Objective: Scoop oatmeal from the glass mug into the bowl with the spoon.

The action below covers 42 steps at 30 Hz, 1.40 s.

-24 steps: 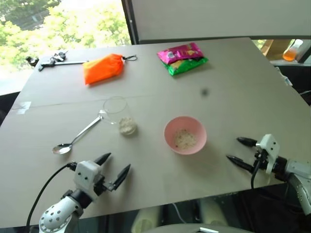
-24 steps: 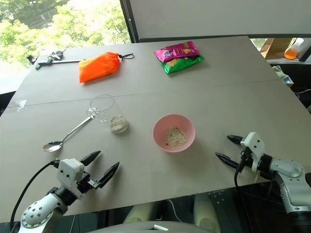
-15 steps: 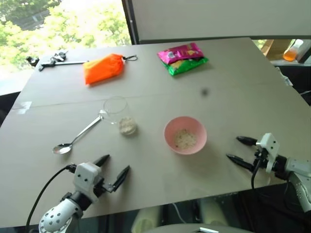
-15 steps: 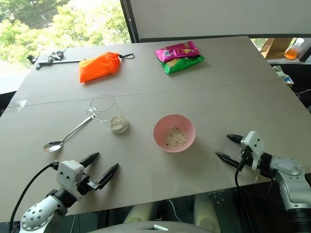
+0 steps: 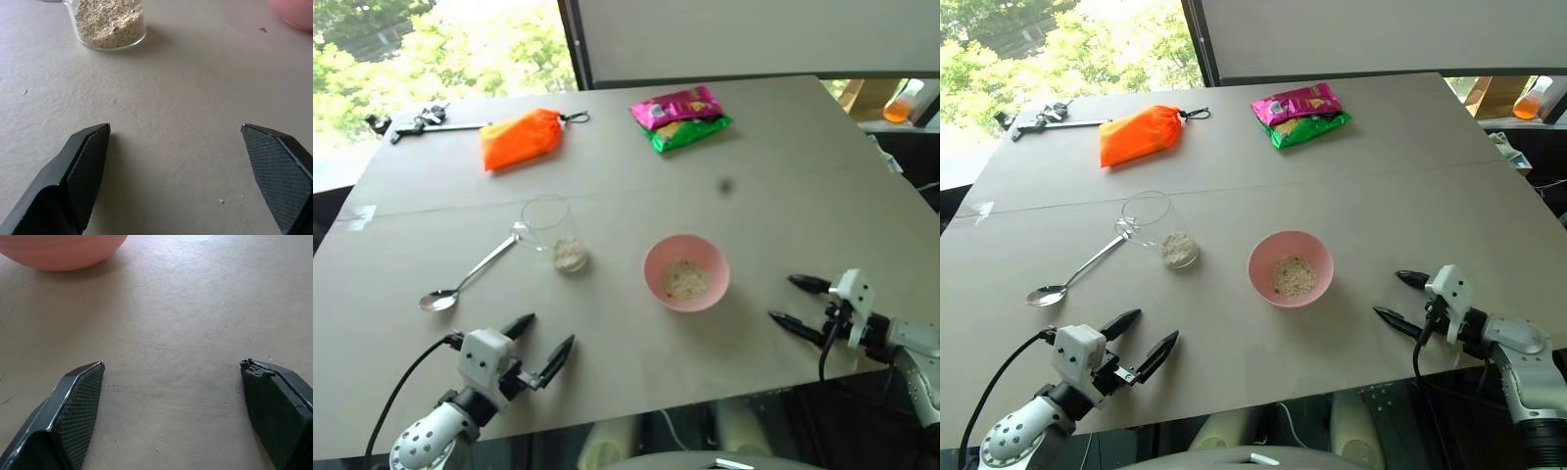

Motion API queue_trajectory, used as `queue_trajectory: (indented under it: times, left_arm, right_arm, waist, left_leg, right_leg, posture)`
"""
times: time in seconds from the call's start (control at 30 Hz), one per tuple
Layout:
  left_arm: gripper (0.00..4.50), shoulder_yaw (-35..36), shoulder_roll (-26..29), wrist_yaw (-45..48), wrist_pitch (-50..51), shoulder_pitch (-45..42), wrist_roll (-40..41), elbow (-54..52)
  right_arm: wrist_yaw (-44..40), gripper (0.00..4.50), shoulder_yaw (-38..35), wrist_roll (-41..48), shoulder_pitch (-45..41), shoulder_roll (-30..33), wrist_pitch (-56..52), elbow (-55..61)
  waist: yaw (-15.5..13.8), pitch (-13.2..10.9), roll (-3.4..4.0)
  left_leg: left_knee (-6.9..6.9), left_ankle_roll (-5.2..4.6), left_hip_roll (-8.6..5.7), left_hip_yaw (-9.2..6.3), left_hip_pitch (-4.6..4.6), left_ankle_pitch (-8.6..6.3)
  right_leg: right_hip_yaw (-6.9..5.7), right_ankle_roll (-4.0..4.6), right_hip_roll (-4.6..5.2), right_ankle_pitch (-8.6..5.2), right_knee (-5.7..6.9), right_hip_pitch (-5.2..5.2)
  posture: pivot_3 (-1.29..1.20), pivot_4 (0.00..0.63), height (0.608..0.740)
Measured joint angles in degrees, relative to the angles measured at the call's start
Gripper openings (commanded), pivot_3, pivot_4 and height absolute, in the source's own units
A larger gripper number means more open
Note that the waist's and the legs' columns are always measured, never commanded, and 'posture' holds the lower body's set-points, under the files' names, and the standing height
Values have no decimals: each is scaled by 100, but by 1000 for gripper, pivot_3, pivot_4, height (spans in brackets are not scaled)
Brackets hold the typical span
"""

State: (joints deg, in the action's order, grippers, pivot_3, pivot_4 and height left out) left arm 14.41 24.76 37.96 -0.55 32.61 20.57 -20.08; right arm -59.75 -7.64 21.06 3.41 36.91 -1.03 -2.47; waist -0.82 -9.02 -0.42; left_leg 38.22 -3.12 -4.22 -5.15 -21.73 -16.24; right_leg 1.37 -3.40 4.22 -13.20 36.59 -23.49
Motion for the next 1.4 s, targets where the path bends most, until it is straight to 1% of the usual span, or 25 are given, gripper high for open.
queue_trajectory:
  times: [0.13,0.2,0.23,0.3,0.33,0.43,0.5,0.57,0.63,0.77,0.83,0.97,1.1,1.2,1.3,1.37,1.4]
  left_arm:
    - [4466,122,56,74,-7,-2,49,85]
    - [4466,171,202,113,13,24,8,90]
    - [4466,283,344,127,113,44,17,73]
    - [4466,792,619,53,500,-102,238,56]
    - [4466,811,630,51,512,-113,247,54]
    - [4466,1267,916,-71,954,-498,523,48]
    - [4466,1552,1124,-152,1215,-775,650,124]
    - [4466,1826,1375,-192,1441,-1115,712,330]
    - [4466,1924,1574,-205,1610,-1348,706,560]
    - [4466,1827,2026,-192,1957,-1511,297,1232]
    - [4466,1756,2027,-177,2000,-1628,210,1401]
    - [4466,1351,2034,-139,1989,-2157,-57,2035]
    - [4466,977,2227,25,1753,-2857,-305,2790]
    - [4466,666,2409,313,1487,-3642,-488,3792]
    - [4466,465,2658,680,1307,-4087,-587,4522]
    - [3946,374,2786,871,1245,-4156,-628,4711]
    - [3659,259,2912,1117,1225,-4270,-646,4911]
  right_arm:
    - [-180,4466,62,154,24,108,-321,311]
    - [-276,4466,78,355,24,288,-682,683]
    - [-312,4466,78,565,-2,444,-975,1047]
    - [-372,4466,69,1148,-296,740,-1650,1963]
    - [-372,4466,68,1163,-311,746,-1663,1991]
    - [-264,4466,97,1919,-791,829,-2442,2778]
    - [-177,4466,174,2263,-1126,868,-2815,3182]
    - [-110,4466,334,2481,-1404,889,-3067,3536]
    - [-101,4466,453,2550,-1544,892,-3169,3675]
    - [-119,4466,674,2539,-1808,962,-3257,3826]
    - [-93,4466,685,2548,-1859,960,-3285,3848]
    - [42,4466,721,2605,-2041,909,-3376,3930]
    - [133,4466,759,2603,-2040,872,-3385,3963]
    - [175,4466,773,2593,-2024,861,-3383,3971]
    - [199,4466,780,2569,-2011,855,-3380,3973]
    - [218,4500,778,2546,-2005,855,-3377,3973]
    - [251,4500,778,2530,-1992,854,-3375,3974]
  waist:
    - [3,-7,12]
    - [1,-13,20]
    - [4,-16,26]
    - [7,-19,28]
    - [2,-19,27]
    - [-7,-22,22]
    - [-9,-23,19]
    - [-9,-23,15]
    - [-3,-23,15]
    - [17,-27,10]
    - [6,-27,10]
    - [-18,-25,3]
    - [-33,-20,9]
    - [-34,-12,25]
    - [1,-4,39]
    - [13,0,45]
    - [20,0,46]
  left_leg:
    - [0,0,1,0,-1,0]
    - [1,0,1,0,-5,0]
    - [0,0,2,0,-8,0]
    - [1,0,13,-1,-8,0]
    - [1,0,14,-3,-8,0]
    - [4,0,13,-6,-13,0]
    - [4,1,11,-6,-14,0]
    - [4,3,11,-7,-15,-1]
    - [4,5,9,-3,-14,-2]
    - [1,12,7,4,-19,-2]
    - [0,14,8,2,-21,-1]
    - [0,11,9,-11,-21,-5]
    - [1,11,6,-10,-15,-5]
    - [1,10,5,-12,-9,-4]
    - [1,10,5,-9,-7,-4]
    - [1,10,6,-6,-5,-4]
    - [0,10,6,-3,-5,-4]
  right_leg:
    - [1,0,0,0,1,-3]
    - [1,0,0,0,3,-8]
    - [2,0,0,0,4,-12]
    - [-4,0,-7,0,5,-13]
    - [-8,0,-7,0,6,-13]
    - [-14,0,-7,1,5,-14]
    - [-15,0,-6,1,3,-18]
    - [-20,0,-6,1,0,-20]
    - [-24,0,-6,2,-1,-20]
    - [-22,0,-8,2,-2,-28]
    - [-18,0,-6,2,-1,-28]
    - [-18,2,-4,4,3,-28]
    - [-16,4,-1,5,12,-28]
    - [-17,5,-2,5,20,-28]
    - [-12,6,-4,6,23,-29]
    - [-8,6,-4,6,24,-29]
    - [-5,6,-4,6,24,-29]
  posture:
    - [0,150,740]
    - [0,150,740]
    - [0,150,740]
    - [0,150,740]
    - [0,150,740]
    - [0,150,740]
    - [0,150,740]
    - [0,150,740]
    - [0,150,740]
    - [0,150,740]
    - [0,150,740]
    - [0,150,740]
    - [0,150,740]
    - [0,150,740]
    - [0,150,740]
    - [0,150,740]
    - [0,150,740]
